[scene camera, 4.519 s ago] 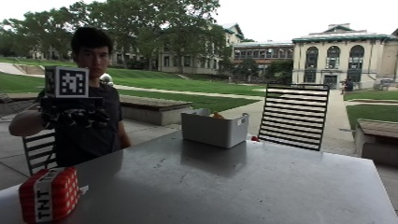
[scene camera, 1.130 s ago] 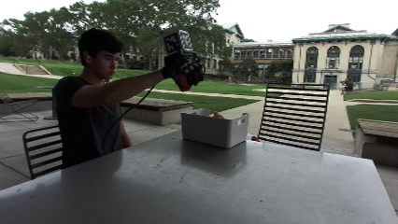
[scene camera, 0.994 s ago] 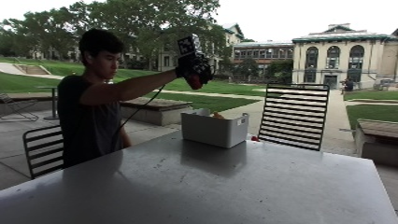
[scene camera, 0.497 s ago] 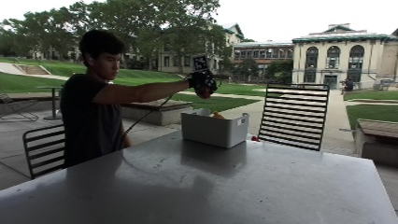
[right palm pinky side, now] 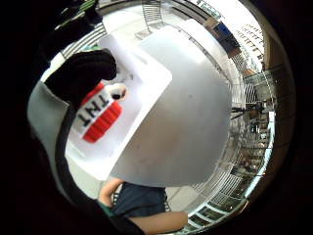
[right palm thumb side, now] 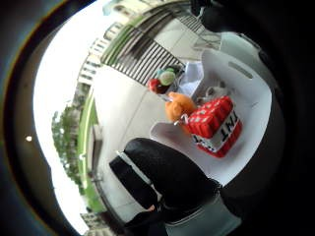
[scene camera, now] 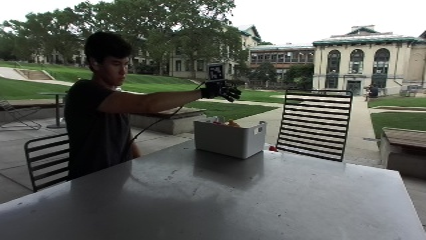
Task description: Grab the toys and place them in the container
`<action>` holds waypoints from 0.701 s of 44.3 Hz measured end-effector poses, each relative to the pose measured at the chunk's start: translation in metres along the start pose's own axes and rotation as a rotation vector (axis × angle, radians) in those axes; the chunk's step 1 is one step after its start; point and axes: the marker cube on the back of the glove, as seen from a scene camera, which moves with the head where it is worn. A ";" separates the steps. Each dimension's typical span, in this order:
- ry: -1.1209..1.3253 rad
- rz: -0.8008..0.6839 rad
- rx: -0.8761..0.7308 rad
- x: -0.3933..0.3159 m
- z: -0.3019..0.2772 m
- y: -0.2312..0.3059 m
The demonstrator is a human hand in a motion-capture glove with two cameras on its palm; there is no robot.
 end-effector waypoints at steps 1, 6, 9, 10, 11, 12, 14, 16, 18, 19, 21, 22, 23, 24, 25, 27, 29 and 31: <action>-0.009 -0.018 -0.001 0.001 -0.002 0.002; 0.072 -0.077 -0.005 0.021 -0.009 0.010; 0.120 -0.051 -0.009 0.037 -0.014 0.015; 0.119 -0.017 -0.007 0.041 -0.016 0.017; 0.126 0.018 -0.003 0.047 -0.017 0.018; 0.143 0.045 0.002 0.053 -0.018 0.019; 0.172 0.069 0.015 0.067 -0.021 0.024; 0.167 0.078 0.027 0.079 -0.026 0.029; 0.139 0.084 0.035 0.087 -0.030 0.034; 0.124 0.080 0.039 0.087 -0.031 0.037; 0.109 0.059 0.048 0.080 -0.033 0.043; 0.115 0.049 0.053 0.073 -0.033 0.047; 0.132 0.046 0.059 0.066 -0.033 0.051; 0.153 0.051 0.065 0.063 -0.033 0.056; 0.166 0.056 0.070 0.064 -0.034 0.061; 0.154 0.019 0.075 0.074 -0.037 0.075; 0.092 -0.112 0.069 0.086 -0.042 0.094; 0.065 -0.163 0.061 0.098 -0.045 0.108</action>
